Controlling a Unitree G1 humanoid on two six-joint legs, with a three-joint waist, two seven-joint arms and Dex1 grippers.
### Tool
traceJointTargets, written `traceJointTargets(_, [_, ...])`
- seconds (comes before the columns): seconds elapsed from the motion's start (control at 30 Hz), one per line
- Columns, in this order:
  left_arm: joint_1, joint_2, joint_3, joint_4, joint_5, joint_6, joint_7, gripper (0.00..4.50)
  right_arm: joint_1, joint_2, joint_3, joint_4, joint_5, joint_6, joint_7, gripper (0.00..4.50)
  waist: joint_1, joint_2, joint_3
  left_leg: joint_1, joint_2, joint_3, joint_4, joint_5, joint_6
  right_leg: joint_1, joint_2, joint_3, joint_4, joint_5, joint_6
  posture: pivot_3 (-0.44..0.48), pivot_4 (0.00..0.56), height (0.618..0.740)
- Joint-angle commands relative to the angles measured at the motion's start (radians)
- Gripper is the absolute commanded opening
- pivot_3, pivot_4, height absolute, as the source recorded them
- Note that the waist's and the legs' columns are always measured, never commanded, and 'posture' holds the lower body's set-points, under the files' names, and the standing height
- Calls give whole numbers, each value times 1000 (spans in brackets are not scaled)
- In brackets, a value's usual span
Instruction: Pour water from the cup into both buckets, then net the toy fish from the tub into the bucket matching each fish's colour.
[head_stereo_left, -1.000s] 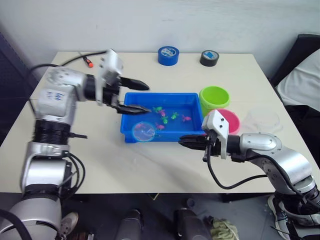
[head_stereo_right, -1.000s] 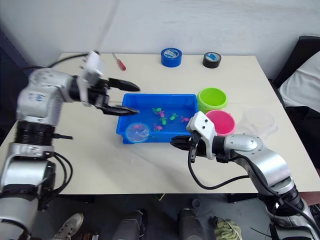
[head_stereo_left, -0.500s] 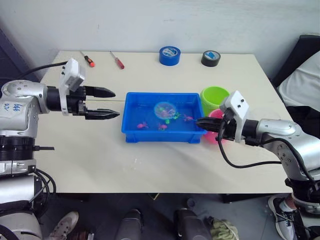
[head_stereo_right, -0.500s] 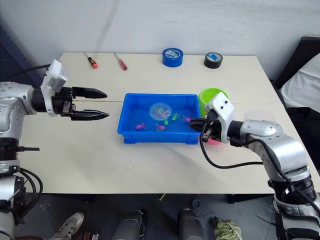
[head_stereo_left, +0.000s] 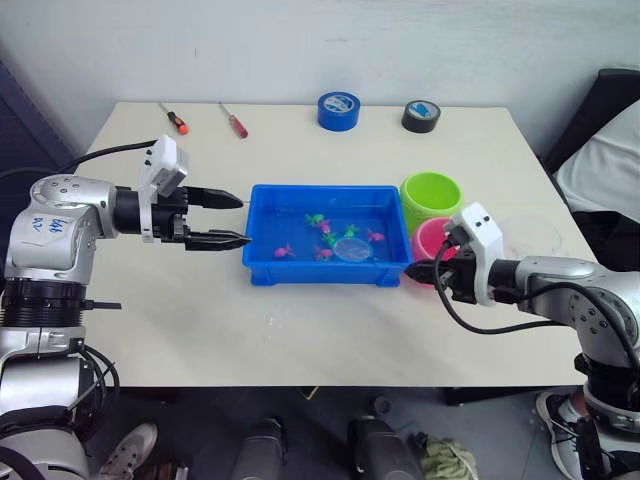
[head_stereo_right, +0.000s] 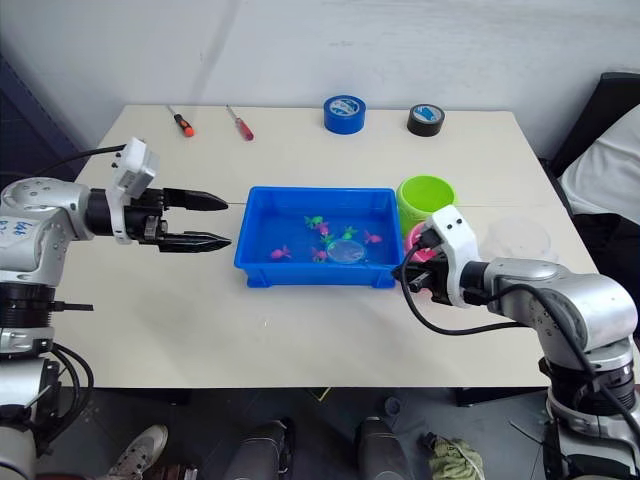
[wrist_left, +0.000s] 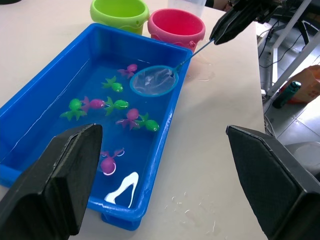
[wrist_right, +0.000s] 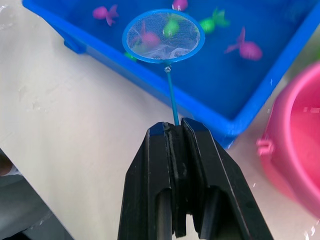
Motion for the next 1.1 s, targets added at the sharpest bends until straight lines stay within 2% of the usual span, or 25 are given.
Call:
traceJointTargets(0.03, [-19, 0, 8, -7, -5, -19, 8, 4313, -29, 38, -21, 11, -28, 33, -73, 0, 0, 0, 0, 0, 0, 0, 0, 0, 0, 0, 0, 0, 0, 0, 0, 0, 150, 734])
traceJointTargets(0.33, [-12, 5, 16, -31, -15, -6, 20, 4313, -127, 114, 11, 90, -83, 102, -167, 0, -1, 0, 0, 0, -1, 0, 0, 0, 0, -1, 1, 0, 0, 0, 0, 0, 150, 734])
traceJointTargets(0.8, [35, 22, 43, -100, -44, 34, 59, 4313, -220, 40, 62, 185, -111, 192, -136, 0, -2, 0, 0, -3, -1, 0, -1, 0, 0, -4, 1, 0, 1, 0, 0, 0, 150, 734])
traceJointTargets(0.97, [43, 25, 45, -116, -53, 45, 72, 4313, -251, 79, 74, 234, -155, 189, -177, 0, -1, 0, 0, -5, -1, 1, -1, 0, 0, -8, 3, 1, 2, 0, 0, 0, 150, 734])
traceJointTargets(1.1, [47, 35, 47, -123, -58, 52, 77, 4313, -237, 144, 87, 253, -206, 122, -228, 0, -1, 0, 0, -14, -1, 1, 2, 2, -1, -18, 6, 2, 8, 0, 0, 0, 150, 734])
